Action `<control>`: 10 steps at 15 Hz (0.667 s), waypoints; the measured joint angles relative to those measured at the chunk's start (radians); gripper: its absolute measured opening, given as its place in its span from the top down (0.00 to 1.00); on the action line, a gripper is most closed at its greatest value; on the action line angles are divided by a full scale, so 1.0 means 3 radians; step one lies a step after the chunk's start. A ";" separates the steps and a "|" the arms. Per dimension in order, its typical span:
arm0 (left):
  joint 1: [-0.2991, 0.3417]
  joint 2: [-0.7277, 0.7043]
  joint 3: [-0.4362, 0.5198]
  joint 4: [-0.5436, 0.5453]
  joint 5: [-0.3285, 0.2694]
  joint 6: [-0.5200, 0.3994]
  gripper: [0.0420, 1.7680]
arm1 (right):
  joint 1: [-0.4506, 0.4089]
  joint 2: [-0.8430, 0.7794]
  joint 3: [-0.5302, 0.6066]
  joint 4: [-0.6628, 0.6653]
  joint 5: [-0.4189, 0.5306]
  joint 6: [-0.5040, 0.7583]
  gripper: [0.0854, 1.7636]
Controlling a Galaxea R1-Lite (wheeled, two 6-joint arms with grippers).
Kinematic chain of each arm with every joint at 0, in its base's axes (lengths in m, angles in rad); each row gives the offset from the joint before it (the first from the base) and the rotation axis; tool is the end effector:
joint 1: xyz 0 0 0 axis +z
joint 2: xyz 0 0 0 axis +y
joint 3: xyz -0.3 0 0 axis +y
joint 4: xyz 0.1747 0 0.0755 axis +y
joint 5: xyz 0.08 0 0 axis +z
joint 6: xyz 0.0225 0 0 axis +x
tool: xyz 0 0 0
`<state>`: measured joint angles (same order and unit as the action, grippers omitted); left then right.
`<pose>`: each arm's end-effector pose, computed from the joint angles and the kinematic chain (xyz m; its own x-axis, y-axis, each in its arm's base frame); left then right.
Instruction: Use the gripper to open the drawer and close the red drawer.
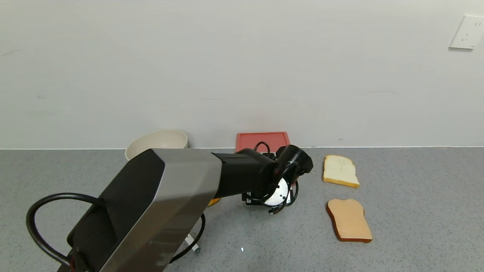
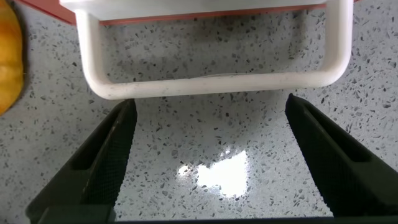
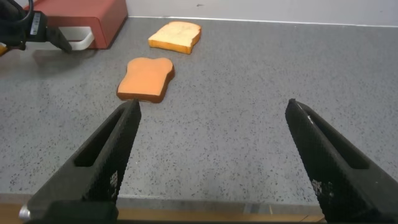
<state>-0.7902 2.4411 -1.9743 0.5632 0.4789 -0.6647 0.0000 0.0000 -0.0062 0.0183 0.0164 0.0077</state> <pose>0.3387 -0.3272 0.0965 0.6489 -0.0004 -0.7609 -0.0072 1.0000 -0.0066 -0.0233 0.0004 0.0753 0.9998 0.0164 -0.0121 -0.0163 0.9998 0.0079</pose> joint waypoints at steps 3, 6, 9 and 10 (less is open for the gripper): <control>-0.0039 -0.0095 0.0016 0.0348 -0.0110 -0.0026 0.03 | 0.0000 0.0000 0.0000 -0.0001 0.0001 0.0000 0.03; -0.0068 -0.0284 0.0041 0.0605 -0.0397 -0.0050 0.03 | 0.0000 0.0000 0.0000 0.0000 0.0000 0.0000 0.03; -0.0068 -0.0587 0.0079 0.0807 -0.0608 -0.0002 0.03 | 0.0000 0.0000 0.0000 0.0000 0.0001 0.0000 0.03; -0.0060 -0.0706 0.0117 0.0826 -0.0646 0.0038 0.03 | 0.0000 0.0000 0.0000 0.0000 0.0000 0.0000 0.03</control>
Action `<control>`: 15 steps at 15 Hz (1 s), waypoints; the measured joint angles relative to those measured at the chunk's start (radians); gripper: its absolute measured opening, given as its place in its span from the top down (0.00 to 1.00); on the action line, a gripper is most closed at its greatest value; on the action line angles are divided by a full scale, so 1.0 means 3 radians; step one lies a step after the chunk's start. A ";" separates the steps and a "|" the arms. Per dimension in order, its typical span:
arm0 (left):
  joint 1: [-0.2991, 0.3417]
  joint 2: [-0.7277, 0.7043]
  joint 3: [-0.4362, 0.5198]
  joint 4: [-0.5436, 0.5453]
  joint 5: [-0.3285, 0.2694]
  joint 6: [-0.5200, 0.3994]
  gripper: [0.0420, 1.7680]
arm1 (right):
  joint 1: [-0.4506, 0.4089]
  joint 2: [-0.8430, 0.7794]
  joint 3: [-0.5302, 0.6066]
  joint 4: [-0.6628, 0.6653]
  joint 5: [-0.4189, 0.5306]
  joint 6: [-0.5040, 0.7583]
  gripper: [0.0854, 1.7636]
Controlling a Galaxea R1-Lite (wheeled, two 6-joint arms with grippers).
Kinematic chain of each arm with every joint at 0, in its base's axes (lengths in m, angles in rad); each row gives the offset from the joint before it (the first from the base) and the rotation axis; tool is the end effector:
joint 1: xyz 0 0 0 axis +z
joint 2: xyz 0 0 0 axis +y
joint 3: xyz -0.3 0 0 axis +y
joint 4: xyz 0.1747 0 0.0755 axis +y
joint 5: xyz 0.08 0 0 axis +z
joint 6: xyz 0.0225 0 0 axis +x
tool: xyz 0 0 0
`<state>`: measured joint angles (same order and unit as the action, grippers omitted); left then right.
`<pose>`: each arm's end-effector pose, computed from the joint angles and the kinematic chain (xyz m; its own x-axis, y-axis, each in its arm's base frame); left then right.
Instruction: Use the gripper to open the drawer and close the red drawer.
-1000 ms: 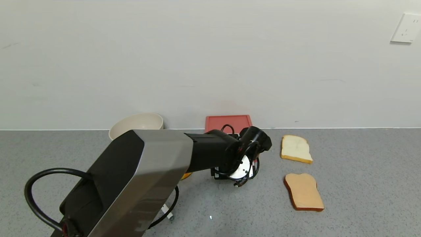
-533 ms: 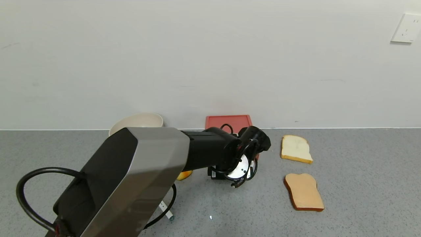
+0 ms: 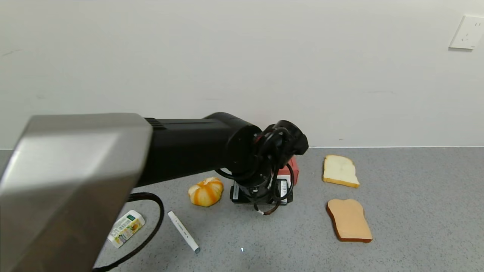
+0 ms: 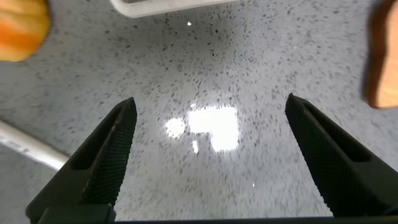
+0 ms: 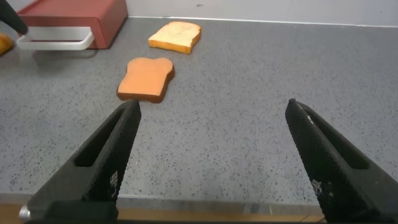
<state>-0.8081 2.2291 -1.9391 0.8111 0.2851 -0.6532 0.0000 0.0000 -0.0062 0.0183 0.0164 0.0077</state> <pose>0.2937 -0.2982 0.1691 0.5034 -0.1197 -0.8557 0.1067 0.9914 -0.0759 -0.0233 0.0004 0.0753 0.9998 0.0164 -0.0121 -0.0163 0.9998 0.0079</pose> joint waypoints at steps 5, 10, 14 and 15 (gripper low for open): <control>0.0109 -0.0765 0.0496 -0.0070 -0.0062 0.0262 0.03 | 0.0000 0.0000 0.0000 -0.0006 -0.0001 -0.0001 0.03; 0.0413 -0.1731 0.1474 -0.0860 -0.0242 0.0711 0.03 | -0.0004 0.0000 0.0000 -0.0006 0.0000 0.0000 0.03; 0.0624 -0.2453 0.2356 -0.1579 -0.0280 0.1068 0.03 | -0.0006 0.0000 0.0000 -0.0005 0.0000 0.0000 0.03; 0.0673 -0.2628 0.2547 -0.1687 -0.0282 0.1127 0.03 | -0.0006 0.0000 0.0000 -0.0005 0.0000 0.0000 0.03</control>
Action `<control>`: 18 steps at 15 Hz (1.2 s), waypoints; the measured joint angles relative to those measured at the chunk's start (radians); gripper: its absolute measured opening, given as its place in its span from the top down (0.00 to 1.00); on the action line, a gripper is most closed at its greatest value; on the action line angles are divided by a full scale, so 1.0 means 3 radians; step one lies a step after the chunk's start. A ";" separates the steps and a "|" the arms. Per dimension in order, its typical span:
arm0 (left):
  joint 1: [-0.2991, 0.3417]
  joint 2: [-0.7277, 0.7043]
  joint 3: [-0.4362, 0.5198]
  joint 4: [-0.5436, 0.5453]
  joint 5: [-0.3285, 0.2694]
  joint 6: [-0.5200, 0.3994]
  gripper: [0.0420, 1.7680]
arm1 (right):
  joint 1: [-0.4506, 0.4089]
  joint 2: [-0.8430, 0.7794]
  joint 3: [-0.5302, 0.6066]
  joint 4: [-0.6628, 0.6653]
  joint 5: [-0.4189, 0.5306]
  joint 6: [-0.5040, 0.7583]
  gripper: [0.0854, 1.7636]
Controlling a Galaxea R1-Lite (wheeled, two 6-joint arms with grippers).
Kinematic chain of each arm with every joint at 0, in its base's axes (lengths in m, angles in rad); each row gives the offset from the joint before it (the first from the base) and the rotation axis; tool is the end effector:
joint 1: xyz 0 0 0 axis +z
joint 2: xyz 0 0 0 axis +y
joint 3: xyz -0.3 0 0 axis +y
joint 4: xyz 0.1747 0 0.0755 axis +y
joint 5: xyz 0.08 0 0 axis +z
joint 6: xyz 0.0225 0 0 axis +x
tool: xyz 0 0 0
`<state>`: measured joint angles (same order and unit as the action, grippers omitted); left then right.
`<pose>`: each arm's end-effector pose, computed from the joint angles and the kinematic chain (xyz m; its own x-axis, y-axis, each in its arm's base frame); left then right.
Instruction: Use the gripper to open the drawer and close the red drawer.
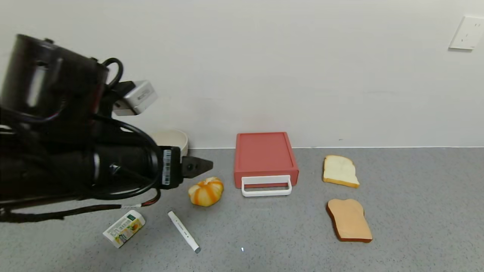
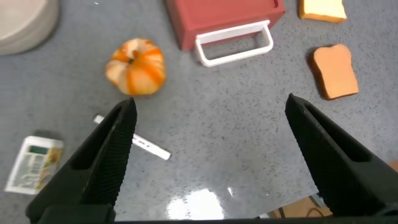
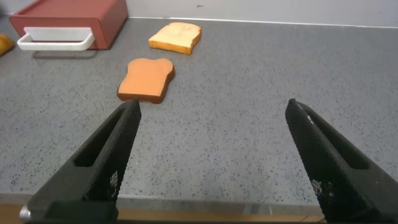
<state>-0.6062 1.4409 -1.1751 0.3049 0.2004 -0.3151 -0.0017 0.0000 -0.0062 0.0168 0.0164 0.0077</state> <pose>0.1960 -0.1304 0.2693 0.7912 -0.3063 -0.5294 0.2624 0.9518 -0.1586 -0.0233 0.0004 0.0755 0.9998 0.0147 -0.0106 -0.0146 0.9999 0.0079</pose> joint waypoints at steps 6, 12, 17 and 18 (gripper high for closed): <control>0.0240 -0.1057 0.0982 -0.0655 -0.0035 0.0693 0.03 | 0.0000 0.0000 0.0000 0.0000 -0.0001 0.0000 0.03; 0.0295 -0.2051 0.1384 -0.0696 -0.0133 0.0885 0.03 | 0.0000 0.0000 0.0000 0.0000 0.0000 0.0000 0.03; 0.0682 -0.2683 0.1544 -0.0372 -0.0131 0.0980 0.03 | 0.0000 0.0000 0.0000 -0.0002 0.0000 0.0000 0.03; 0.0799 -0.2777 0.1550 -0.0311 -0.0122 0.1022 0.03 | 0.0000 0.0000 0.0000 -0.0002 0.0000 0.0000 0.03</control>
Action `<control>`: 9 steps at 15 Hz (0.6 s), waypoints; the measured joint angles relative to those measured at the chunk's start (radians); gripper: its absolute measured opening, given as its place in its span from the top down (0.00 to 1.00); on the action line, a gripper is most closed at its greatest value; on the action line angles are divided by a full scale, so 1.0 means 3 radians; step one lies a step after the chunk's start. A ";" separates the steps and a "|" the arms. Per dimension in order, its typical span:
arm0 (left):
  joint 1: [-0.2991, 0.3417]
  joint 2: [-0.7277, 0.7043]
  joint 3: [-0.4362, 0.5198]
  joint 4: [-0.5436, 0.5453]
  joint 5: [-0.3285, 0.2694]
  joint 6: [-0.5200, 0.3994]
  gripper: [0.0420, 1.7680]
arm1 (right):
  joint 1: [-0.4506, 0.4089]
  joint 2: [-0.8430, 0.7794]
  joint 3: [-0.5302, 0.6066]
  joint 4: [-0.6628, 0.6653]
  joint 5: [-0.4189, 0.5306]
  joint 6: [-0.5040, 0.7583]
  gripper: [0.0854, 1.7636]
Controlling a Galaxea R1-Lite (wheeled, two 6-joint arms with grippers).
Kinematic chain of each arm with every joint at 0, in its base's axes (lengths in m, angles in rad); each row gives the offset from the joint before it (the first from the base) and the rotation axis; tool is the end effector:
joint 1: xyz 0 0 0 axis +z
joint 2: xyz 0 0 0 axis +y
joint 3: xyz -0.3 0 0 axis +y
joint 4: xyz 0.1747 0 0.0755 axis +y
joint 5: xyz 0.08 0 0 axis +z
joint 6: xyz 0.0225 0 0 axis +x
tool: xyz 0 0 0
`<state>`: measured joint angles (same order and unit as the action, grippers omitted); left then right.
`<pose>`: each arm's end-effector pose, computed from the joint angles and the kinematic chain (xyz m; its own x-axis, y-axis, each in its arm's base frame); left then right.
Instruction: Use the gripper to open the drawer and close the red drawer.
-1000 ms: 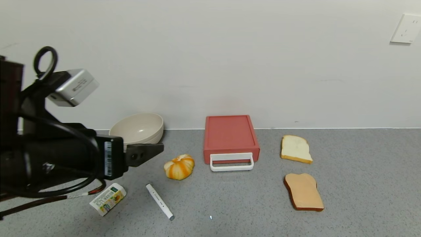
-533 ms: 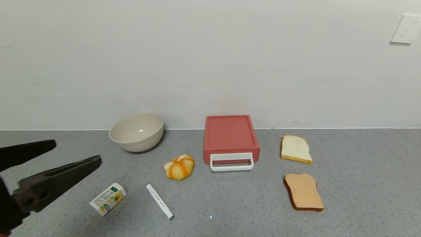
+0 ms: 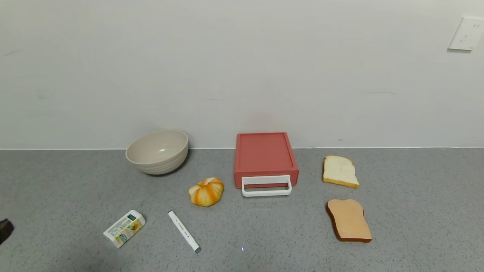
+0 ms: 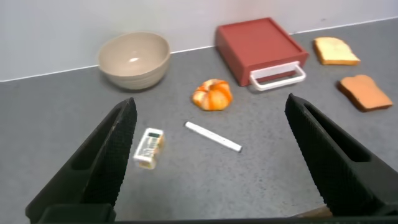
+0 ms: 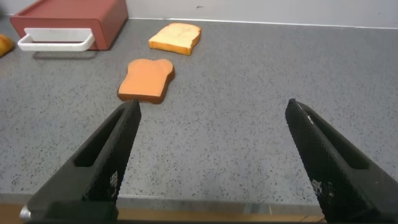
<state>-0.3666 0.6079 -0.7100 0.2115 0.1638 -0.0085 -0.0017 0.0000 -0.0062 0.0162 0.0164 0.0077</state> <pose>0.0213 -0.0043 0.2531 0.9740 -0.1993 -0.1077 0.2014 0.9795 0.0094 -0.0233 0.0004 0.0756 0.9998 0.0147 -0.0100 -0.0146 0.9999 0.0079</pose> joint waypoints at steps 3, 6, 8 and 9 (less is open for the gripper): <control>0.0355 -0.0262 0.0003 0.0063 0.0030 0.0055 0.03 | 0.0000 0.0000 0.0000 0.0001 0.0000 0.0000 0.03; 0.0760 -0.0491 -0.0006 0.0165 0.0155 0.0128 0.03 | 0.0000 0.0000 0.0000 0.0001 0.0000 0.0000 0.03; 0.0928 -0.0667 0.0033 0.0191 0.0209 0.0230 0.03 | 0.0000 0.0000 0.0000 0.0000 0.0000 0.0000 0.03; 0.0985 -0.0761 0.0072 0.0194 0.0233 0.0267 0.03 | 0.0000 0.0000 0.0000 0.0001 -0.0001 0.0000 0.03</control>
<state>-0.0711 0.3796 -0.6883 0.2698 0.2338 0.0717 -0.0017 0.0000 -0.0062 0.0164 0.0162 0.0077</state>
